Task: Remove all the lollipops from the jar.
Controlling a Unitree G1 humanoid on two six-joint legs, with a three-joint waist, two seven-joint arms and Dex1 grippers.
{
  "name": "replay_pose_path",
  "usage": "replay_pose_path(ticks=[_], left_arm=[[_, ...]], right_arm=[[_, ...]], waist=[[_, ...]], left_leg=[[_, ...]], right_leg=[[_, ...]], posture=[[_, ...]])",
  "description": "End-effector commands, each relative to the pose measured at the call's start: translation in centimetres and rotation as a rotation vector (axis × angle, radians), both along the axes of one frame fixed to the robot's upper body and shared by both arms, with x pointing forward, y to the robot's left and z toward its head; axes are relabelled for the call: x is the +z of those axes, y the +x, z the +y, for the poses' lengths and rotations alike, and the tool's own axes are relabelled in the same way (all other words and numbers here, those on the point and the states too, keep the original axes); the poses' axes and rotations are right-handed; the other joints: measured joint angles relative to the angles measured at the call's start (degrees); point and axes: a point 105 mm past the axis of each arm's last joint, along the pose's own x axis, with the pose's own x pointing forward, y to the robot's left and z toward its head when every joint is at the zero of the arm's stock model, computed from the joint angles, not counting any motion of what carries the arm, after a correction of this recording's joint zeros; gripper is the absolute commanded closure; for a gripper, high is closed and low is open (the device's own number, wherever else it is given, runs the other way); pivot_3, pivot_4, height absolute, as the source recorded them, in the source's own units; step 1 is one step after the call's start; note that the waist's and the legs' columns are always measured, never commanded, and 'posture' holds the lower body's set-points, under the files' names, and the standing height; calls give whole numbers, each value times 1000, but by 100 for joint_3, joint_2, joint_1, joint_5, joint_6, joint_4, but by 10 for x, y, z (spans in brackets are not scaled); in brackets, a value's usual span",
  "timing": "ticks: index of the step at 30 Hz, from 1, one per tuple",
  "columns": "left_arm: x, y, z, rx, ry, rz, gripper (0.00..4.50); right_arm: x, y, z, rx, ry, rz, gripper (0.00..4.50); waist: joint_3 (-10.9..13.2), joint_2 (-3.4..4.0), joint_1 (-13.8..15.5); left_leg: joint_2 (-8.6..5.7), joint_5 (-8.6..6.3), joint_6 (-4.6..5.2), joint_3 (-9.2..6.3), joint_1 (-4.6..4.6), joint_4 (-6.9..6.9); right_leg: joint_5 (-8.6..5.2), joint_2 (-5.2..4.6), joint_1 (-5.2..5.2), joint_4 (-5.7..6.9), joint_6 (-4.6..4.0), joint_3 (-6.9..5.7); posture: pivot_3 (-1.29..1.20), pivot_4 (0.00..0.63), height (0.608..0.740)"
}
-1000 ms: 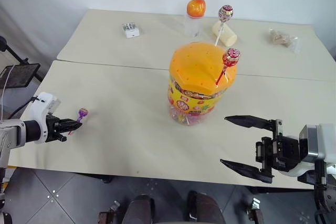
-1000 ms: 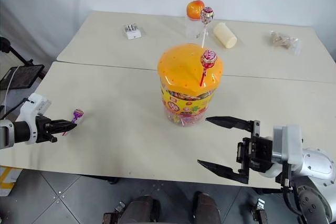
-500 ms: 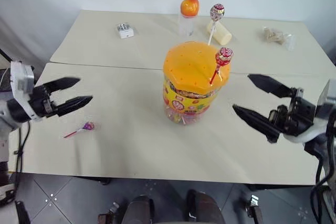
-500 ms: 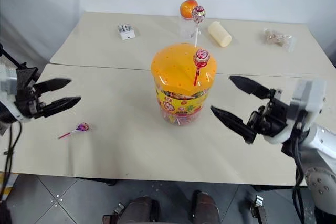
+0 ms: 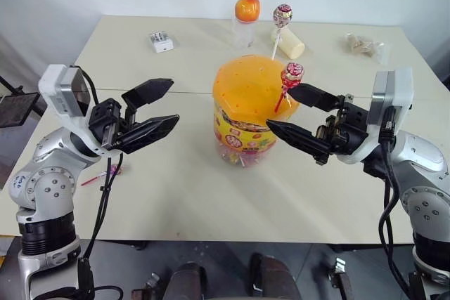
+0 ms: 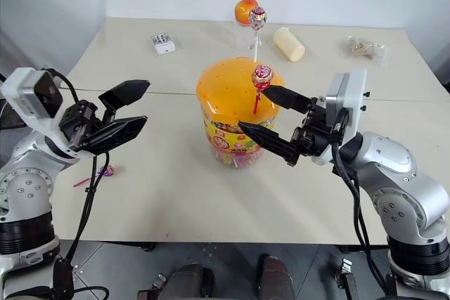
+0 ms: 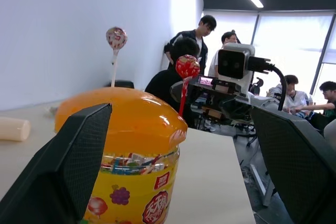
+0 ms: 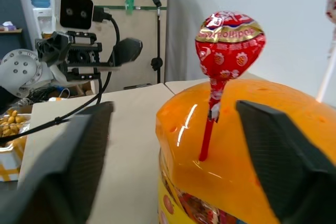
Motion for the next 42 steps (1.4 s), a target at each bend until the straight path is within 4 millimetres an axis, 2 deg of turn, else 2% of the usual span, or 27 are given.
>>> replay_pose_path(ticks=[1, 6, 9, 13, 17, 20, 22, 23, 25, 26, 27, 29, 30, 34, 37, 40, 42], left_arm=[[6, -7, -1, -13, 9, -54, 0], [4, -9, -2, -18, 14, -56, 0], [5, -10, -5, -37, -4, -62, 0], [5, -11, -8, -66, -9, -59, 0], [5, -14, -14, -111, 0, -57, 0], [7, -17, -21, -142, 15, -87, 0], [4, -19, -25, -158, 70, -110, 0], [-6, -21, -27, -172, 162, -120, 0], [-19, -23, -27, -195, 272, -128, 0], [-25, -23, -27, -206, 313, -130, 0], [-28, -24, -26, -212, 332, -133, 0], [-31, -22, -25, -217, 333, -117, 0], [-32, -21, -25, -217, 329, -114, 0], [-38, -18, -27, -223, 336, -113, 0], [-38, -17, -28, -221, 332, -118, 0], [-35, -15, -29, -209, 325, -126, 0], [-33, -14, -29, -198, 314, -128, 0]], right_arm=[[5, -2, 3, 16, 4, -25, 1938], [4, 0, 3, 21, 10, -26, 3521], [13, -1, 2, 52, 66, -52, 4480], [30, -4, -10, 91, 145, -93, 4480], [66, -4, -39, 73, 316, -100, 4480], [68, -3, -66, -39, 263, -84, 4480], [53, 4, -90, -174, 136, -9, 4480], [29, 12, -114, -315, 3, 95, 4480], [5, 14, -142, -456, -150, 214, 4480], [-15, 17, -163, -580, -256, 292, 4480], [-27, 18, -175, -653, -323, 333, 4480], [-58, 20, -213, -891, -454, 473, 4480], [-66, 19, -222, -951, -483, 513, 4480], [-124, 6, -230, -956, -635, 639, 4480], [-146, -3, -228, -897, -645, 719, 4480], [-150, -7, -226, -848, -652, 731, 3777], [-150, -8, -226, -836, -639, 736, 3093]], waist=[[0, 0, -2], [0, 0, -8], [0, 0, -20], [0, 0, -19], [0, 0, -15], [0, 0, 34], [0, 0, 107], [0, 0, 132], [-1, -1, 155], [-1, 0, 151], [-4, 6, 147], [-4, 6, 122], [-4, 6, 108], [-8, 13, 78], [-8, 15, 100], [-6, 22, 107], [-6, 22, 107]], left_leg=[[0, 0, 0, 1, 0, 0], [0, 0, 0, 5, 0, -2], [1, 0, 0, 7, 0, -4], [1, 0, 0, 15, -2, -5], [1, 0, 0, 17, -4, -5], [1, 0, 0, 14, -5, -6], [1, -2, 3, 15, -8, -7], [0, -4, 6, 17, -9, -9], [-4, -8, 12, 19, -15, -9], [-4, -10, 14, 27, -13, -10], [-4, -12, 18, 45, -17, -8], [-2, -11, 21, 77, -14, -6], [-1, -10, 22, 79, -12, -3], [6, -9, 21, 103, 5, -5], [6, -10, 20, 102, 2, -6], [4, -10, 20, 106, -4, -6], [5, -10, 20, 105, -3, -4]], right_leg=[[0, 0, 0, -1, 0, 0], [0, 1, -3, -1, 0, 1], [0, 2, -6, -1, 0, 2], [0, 3, -14, 0, 0, 9], [0, 3, -15, -1, 0, 12], [0, 3, -16, -1, 0, 10], [0, 3, -18, -4, 0, 10], [0, 3, -18, -7, 0, 10], [0, 3, -20, -15, 0, 10], [0, 3, -21, -17, 0, 11], [0, 2, -26, -25, 0, 18], [0, 0, -36, -25, 0, 35], [0, 0, -36, -24, 0, 38], [1, 5, -40, -14, -3, 61], [1, 7, -43, -16, -3, 62], [2, 7, -50, -20, -2, 66], [2, 7, -48, -20, -2, 65]], posture=[[0, 150, 740], [0, 150, 740], [0, 150, 740], [0, 150, 740], [0, 150, 740], [0, 150, 740], [0, 150, 740], [0, 150, 740], [0, 150, 740], [0, 150, 740], [0, 150, 740], [0, 150, 740], [0, 150, 740], [0, 150, 740], [0, 150, 740], [0, 150, 740], [0, 150, 740]])
